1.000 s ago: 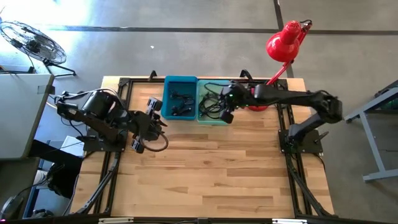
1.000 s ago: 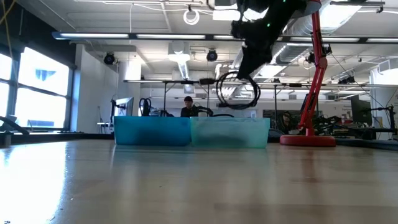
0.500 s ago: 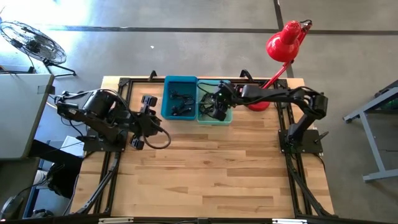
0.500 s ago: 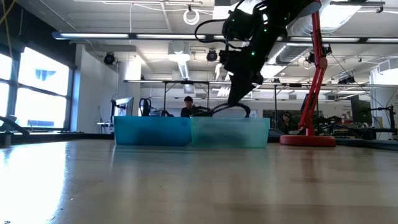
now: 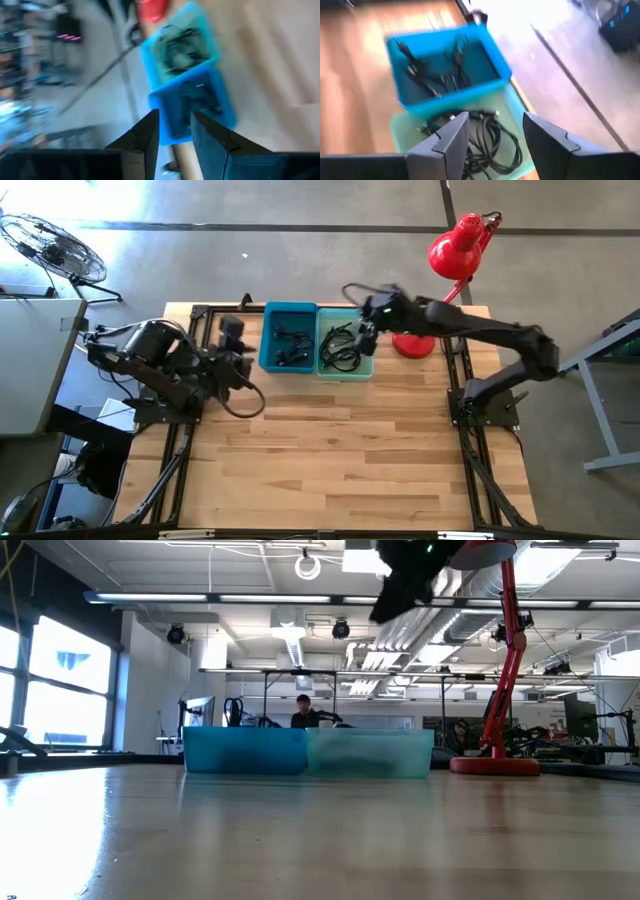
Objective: Pick & Place USB Port
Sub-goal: Return to Home Position
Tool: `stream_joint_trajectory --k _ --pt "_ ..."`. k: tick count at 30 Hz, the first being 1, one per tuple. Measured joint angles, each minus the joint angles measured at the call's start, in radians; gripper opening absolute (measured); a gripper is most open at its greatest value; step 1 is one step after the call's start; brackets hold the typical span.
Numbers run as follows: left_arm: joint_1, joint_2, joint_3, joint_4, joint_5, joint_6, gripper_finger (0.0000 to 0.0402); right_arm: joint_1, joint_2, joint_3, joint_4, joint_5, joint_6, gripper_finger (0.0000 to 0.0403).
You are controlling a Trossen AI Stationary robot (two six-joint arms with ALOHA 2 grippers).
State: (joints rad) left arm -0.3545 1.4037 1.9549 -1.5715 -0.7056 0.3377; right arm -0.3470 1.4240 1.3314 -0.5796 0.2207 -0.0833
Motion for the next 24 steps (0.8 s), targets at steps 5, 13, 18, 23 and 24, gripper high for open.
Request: stream_joint_trajectory --k 5,13,18,23,24 --pt "0.001 -0.045 0.0 0.0 -0.19 0.045 0.0106 0.0 -0.155 0.045 -0.064 -0.057 -0.007 0.0154" --pt "0.001 -0.127 0.0 0.0 -0.295 0.08 0.0074 0.0 -0.414 0.059 -0.181 -0.111 -0.004 0.004" --pt "0.001 -0.184 0.0 0.0 -0.3 0.044 0.001 0.0 -0.54 0.059 -0.238 -0.117 0.002 0.0015" --pt "0.001 -0.254 0.0 0.0 -0.286 0.027 0.0002 0.0 -0.635 0.059 -0.347 -0.141 -0.024 0.0003" --pt "0.001 -0.271 -0.002 0.001 -0.273 0.022 0.0003 0.0 -0.654 0.059 -0.368 -0.165 -0.027 0.0005"
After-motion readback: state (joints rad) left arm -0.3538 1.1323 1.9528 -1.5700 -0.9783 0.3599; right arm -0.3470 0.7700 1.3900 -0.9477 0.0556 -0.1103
